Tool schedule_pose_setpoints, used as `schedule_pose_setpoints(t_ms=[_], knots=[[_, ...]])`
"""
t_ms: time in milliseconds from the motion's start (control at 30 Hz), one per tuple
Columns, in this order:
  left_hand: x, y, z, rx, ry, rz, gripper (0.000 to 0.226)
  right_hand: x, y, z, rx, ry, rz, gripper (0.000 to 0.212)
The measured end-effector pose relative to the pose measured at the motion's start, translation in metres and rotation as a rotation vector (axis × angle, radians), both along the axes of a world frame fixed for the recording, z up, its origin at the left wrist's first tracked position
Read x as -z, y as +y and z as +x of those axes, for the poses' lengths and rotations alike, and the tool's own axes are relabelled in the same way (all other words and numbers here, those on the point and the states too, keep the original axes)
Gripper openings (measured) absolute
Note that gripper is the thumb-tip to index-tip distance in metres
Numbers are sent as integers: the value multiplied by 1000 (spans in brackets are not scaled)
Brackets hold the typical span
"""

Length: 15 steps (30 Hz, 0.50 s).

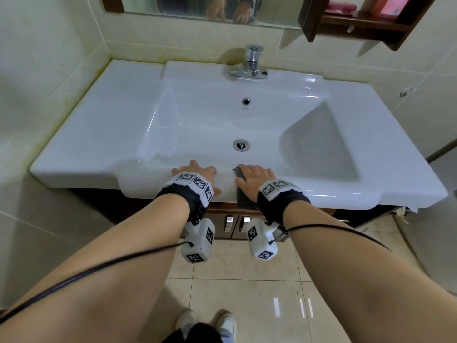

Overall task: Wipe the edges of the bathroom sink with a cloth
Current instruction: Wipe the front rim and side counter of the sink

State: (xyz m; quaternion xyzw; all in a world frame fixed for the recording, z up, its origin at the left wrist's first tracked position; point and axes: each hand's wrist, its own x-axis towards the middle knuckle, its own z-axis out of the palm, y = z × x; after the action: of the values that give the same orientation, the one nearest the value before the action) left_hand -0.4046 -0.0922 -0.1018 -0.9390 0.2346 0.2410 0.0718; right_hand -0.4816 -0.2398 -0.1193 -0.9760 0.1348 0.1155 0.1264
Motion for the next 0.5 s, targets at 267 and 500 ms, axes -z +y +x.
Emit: schedule_pose_setpoints(t_ms=[267, 500], knots=[[1, 1, 0, 57, -28, -58, 61, -1, -26, -13, 178, 78, -87, 39], [5, 2, 5, 78, -1, -94, 59, 6, 24, 10, 120, 0, -57, 45]])
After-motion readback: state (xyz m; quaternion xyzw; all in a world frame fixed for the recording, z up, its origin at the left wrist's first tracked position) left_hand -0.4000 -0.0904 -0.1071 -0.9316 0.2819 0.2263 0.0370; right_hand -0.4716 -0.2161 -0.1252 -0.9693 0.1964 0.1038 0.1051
